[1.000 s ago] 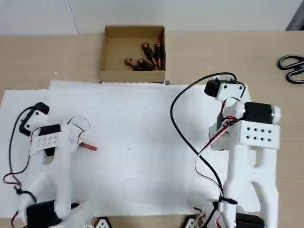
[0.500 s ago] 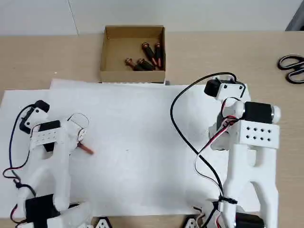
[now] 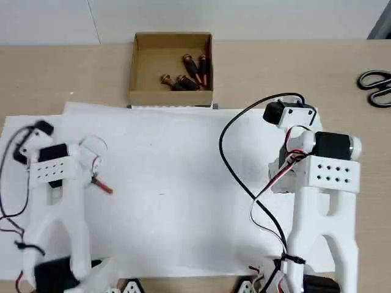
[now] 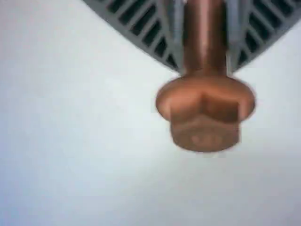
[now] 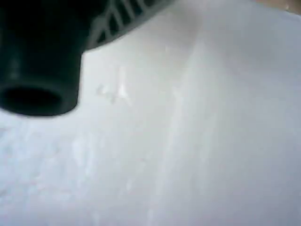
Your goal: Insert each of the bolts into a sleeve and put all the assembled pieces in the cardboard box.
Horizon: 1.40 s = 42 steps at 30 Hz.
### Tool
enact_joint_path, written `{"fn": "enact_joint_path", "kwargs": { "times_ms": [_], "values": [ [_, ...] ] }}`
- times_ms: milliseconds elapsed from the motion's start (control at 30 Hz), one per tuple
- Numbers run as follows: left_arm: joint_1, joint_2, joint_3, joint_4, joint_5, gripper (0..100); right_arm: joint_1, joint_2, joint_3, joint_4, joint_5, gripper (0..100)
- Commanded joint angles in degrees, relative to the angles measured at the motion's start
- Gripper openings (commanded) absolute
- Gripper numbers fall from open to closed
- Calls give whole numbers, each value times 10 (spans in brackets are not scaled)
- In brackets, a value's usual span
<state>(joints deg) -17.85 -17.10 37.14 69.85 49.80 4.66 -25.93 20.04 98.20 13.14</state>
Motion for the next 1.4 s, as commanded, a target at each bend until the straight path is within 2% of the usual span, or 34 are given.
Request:
{"fn": "enact_joint_path", "kwargs": {
  "times_ms": [0,300,400,533,700,900,1167,1367],
  "values": [
    [6,-69,-73,58,-4,6,1,-22,-7,1,7,2],
    [75,-124,-160,162,-35,7,0,-25,-53,7,6,2],
    [98,-141,-196,205,-51,7,0,-66,-53,7,8,3],
    [124,-200,-218,208,-76,7,-15,-148,-46,7,25,3],
    [154,-300,-180,129,-125,7,-52,-212,-2,-5,23,2],
    [153,-429,-27,-6,-193,6,-61,-224,19,-16,22,3],
    [153,-634,202,-180,-200,6,-61,-225,18,-54,26,5],
    [156,-746,298,-214,-199,6,-61,-225,42,-109,26,4]
  ]
}}
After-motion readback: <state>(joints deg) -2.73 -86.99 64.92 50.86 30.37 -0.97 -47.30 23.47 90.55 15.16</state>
